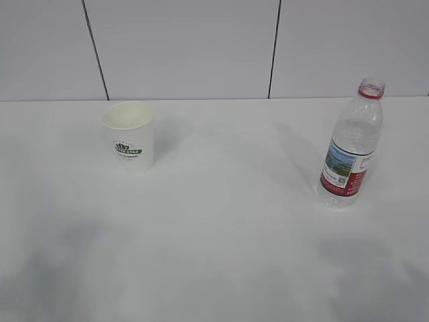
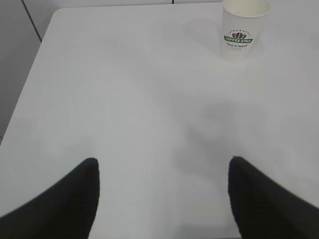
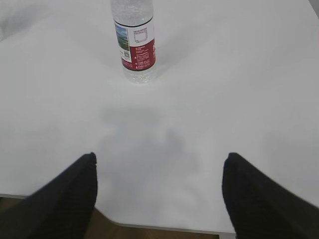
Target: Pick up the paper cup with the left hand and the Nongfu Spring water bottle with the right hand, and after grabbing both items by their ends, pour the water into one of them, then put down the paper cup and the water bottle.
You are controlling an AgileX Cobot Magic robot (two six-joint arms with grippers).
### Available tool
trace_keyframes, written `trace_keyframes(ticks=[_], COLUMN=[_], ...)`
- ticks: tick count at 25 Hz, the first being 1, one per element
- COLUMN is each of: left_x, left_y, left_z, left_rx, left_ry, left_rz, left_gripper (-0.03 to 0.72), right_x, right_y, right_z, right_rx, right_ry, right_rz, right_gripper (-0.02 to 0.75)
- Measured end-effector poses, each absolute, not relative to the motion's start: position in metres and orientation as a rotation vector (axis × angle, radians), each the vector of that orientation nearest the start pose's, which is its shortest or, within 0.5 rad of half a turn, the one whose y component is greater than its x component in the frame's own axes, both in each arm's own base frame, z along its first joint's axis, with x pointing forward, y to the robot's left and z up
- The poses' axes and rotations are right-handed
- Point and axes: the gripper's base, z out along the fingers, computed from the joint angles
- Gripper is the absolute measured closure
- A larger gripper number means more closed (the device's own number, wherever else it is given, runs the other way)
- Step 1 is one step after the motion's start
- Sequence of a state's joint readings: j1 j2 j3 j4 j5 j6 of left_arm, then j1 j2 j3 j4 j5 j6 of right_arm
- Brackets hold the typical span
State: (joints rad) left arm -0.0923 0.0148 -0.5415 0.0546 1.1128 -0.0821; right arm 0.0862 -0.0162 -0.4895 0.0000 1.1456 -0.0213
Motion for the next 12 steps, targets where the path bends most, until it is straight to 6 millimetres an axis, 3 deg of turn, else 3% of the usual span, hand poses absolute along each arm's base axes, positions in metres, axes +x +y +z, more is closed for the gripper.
trace_keyframes(ticks=[12], left_x=[-0.0092], left_y=[0.0053], left_z=[0.2847], left_rx=[0.006], left_ry=[2.069], left_rz=[-0.042], left_gripper=[0.096], right_x=[-0.0099], right_y=[-0.0009], right_z=[0.2675], right_rx=[-0.114], right_ry=[2.121], right_rz=[0.038], right_gripper=[0.153])
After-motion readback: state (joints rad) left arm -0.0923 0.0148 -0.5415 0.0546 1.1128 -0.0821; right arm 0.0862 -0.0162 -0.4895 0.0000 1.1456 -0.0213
